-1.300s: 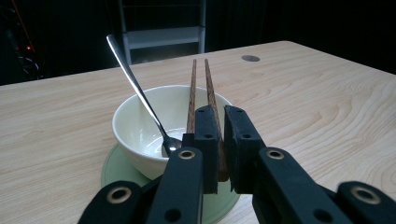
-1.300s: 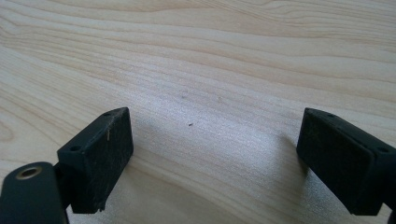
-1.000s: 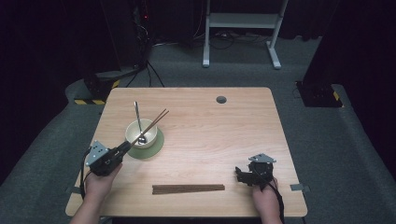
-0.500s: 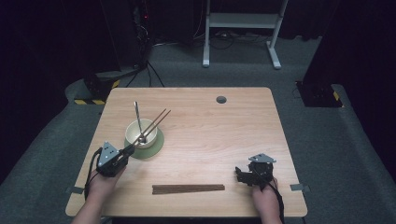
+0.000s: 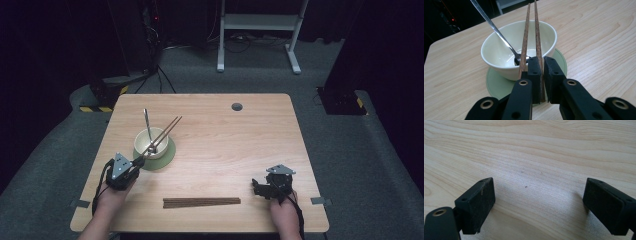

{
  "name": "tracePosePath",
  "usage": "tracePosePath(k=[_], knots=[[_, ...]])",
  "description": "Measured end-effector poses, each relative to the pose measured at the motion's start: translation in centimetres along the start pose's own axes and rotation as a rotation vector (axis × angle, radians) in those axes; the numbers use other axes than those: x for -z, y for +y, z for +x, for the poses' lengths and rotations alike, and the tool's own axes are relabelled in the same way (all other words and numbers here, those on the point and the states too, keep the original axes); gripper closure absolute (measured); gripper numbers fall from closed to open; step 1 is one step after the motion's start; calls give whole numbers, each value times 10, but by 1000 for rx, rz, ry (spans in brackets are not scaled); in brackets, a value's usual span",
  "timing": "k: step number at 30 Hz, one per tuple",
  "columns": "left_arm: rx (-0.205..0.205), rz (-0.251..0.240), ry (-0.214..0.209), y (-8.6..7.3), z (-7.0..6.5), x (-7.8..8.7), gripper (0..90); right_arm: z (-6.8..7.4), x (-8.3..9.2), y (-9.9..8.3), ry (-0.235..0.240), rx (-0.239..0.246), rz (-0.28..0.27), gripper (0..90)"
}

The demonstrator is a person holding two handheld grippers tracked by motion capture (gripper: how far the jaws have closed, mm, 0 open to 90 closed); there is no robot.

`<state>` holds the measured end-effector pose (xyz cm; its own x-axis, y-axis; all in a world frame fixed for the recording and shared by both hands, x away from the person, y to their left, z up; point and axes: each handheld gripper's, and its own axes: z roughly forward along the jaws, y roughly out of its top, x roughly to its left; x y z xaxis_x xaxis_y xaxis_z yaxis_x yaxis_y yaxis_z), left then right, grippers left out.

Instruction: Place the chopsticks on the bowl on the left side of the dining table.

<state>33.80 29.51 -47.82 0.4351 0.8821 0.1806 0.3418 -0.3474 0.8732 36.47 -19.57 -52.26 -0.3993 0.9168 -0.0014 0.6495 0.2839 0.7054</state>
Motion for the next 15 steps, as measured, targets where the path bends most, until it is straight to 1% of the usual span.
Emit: tracePosePath(k=[1, 2, 5, 7, 8, 10, 11, 12, 13, 14, 15], knots=[[0, -2, 3, 0, 0, 0, 832, 0, 0, 0, 0, 4, -2, 107], [-23, 4, 8, 1, 0, 0, 832, 0, 0, 0, -1, 6, -2, 107], [-31, 8, 11, 1, 0, 0, 832, 0, 0, 0, 0, -1, 0, 108], [-20, 5, 15, 0, -1, 0, 832, 0, 0, 0, 0, 4, -2, 108], [-22, 8, 21, 0, -1, 0, 832, 0, 0, 0, 0, 0, 0, 108], [-14, 8, 17, 0, -2, 0, 831, 0, 0, 0, 0, 3, -1, 108], [-42, 6, 14, 1, -1, 0, 829, 0, 0, 0, 0, 0, 0, 108], [-32, 3, 16, 1, -4, 1, 813, 0, 0, 0, 0, -1, 0, 108], [-38, -1, 20, 2, -5, 1, 780, 0, 0, 0, -1, 4, -2, 108], [-30, -14, 19, 2, -6, 1, 741, 0, 0, 0, 0, -1, 0, 108], [-37, -15, 25, 3, -6, 2, 705, 0, 0, 0, 0, 1, 0, 108]])
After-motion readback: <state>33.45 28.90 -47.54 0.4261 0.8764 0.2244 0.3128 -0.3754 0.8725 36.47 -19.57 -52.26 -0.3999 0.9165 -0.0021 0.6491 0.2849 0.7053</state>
